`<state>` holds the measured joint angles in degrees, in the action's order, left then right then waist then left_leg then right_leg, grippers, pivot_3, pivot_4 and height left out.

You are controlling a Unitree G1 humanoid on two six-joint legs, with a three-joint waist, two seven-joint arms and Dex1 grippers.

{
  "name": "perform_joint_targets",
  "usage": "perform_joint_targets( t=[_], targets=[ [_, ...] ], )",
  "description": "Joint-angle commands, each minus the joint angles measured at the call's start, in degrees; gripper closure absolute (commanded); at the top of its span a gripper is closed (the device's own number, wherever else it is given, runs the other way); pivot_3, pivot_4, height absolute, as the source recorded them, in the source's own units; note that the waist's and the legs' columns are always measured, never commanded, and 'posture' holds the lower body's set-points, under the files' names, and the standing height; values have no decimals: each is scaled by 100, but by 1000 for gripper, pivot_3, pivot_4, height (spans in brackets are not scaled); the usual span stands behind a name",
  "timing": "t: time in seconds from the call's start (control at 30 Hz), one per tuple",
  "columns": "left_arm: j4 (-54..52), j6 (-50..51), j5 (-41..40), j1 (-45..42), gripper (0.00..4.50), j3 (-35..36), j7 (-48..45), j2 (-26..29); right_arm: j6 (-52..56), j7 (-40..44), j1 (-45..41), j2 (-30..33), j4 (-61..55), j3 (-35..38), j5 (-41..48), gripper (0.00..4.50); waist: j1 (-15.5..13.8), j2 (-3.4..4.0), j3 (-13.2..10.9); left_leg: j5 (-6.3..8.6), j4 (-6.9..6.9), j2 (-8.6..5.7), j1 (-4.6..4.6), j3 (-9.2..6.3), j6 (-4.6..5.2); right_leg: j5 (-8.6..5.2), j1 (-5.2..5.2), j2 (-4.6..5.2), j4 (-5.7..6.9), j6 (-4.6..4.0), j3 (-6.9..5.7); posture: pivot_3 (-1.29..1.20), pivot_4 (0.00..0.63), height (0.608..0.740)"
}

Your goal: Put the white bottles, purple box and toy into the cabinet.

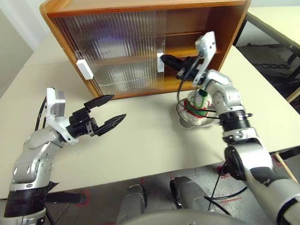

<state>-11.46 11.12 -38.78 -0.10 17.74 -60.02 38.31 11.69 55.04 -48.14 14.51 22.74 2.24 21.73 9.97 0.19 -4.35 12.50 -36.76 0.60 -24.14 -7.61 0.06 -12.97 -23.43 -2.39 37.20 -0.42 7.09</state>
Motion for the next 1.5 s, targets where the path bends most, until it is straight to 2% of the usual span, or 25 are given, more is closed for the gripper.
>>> perform_joint_targets(
  t=[0.03, 0.23, 0.3, 0.47, 0.67, 0.77, 0.9, 1.23, 1.33, 1.5],
  targets=[
    [-32, -47, 23, 17, 0, 22, -53, 5, 767, 823, 370, 546, -697, 82, 599, 2807, -12, -2, 1, -1, -1, -1, -1, 4, -2, -1, 0, 0, 0, 1, 0, -215, 81, 740],
    [17, -44, 17, -5, 0, 17, -133, 30, 1937, 1327, 814, 1939, -1374, 326, 1058, 556, -16, -3, 1, -9, -6, -8, 5, 14, -14, -8, 12, -1, 2, 13, 2, -240, 86, 740],
    [51, -34, 20, -20, 0, -6, -183, 37, 2365, 1409, 873, 2434, -1498, 409, 1179, 35, -14, -3, 2, -11, -7, -11, 21, 16, -14, -9, 29, -1, 1, 17, 3, -248, 88, 740],
    [122, -34, 43, -99, 0, -47, -271, 41, 3434, 1651, 1261, 3411, -2066, 462, 1565, 35, 24, -4, 3, -13, -9, -19, 38, 15, -14, -35, 50, -2, 1, 62, 4, -259, 88, 740],
    [196, -5, 32, -193, 0, -52, -362, 68, 4452, 1458, 2012, 3968, -2925, 419, 1929, 35, 65, -7, 5, -12, -8, -27, 29, 17, -16, -65, 49, -3, 1, 106, 6, -269, 83, 740],
    [221, 1, 34, -222, 0, -51, -391, 72, 4704, 1211, 2300, 3905, -3257, 418, 2051, 35, 90, -10, 7, -9, -8, -31, 25, 16, -18, -73, 48, -6, 0, 109, 5, -271, 83, 740],
    [176, 63, 29, -261, 0, -149, -419, 55, 4847, 579, 2432, 3438, -3561, 457, 2132, 35, 157, -12, 9, -8, -9, -34, 25, 17, -17, -76, 47, -8, 0, 115, 9, -281, 85, 740],
    [-40, 137, -139, -224, 0, -303, -987, 191, 4996, 90, 2649, 3552, -3833, -54, 1860, 35, 190, -15, 10, -6, -6, -36, 19, 7, -15, -82, 45, -7, -1, 123, 8, -277, 83, 740],
    [-62, 193, -152, -243, 0, -344, -1076, 232, 5060, -321, 2587, 3412, -3731, -128, 1703, 35, 196, -15, 11, -5, -6, -35, 18, 7, -15, -83, 44, -7, -1, 123, 9, -277, 86, 740],
    [-73, 325, -107, -293, 0, -493, -1071, 233, 5174, -531, 2505, 3119, -3707, -99, 1829, 35, 213, -14, 11, -5, -4, -33, 18, 5, -15, -82, 42, -7, -1, 123, 8, -276, 89, 740]
  ],
)
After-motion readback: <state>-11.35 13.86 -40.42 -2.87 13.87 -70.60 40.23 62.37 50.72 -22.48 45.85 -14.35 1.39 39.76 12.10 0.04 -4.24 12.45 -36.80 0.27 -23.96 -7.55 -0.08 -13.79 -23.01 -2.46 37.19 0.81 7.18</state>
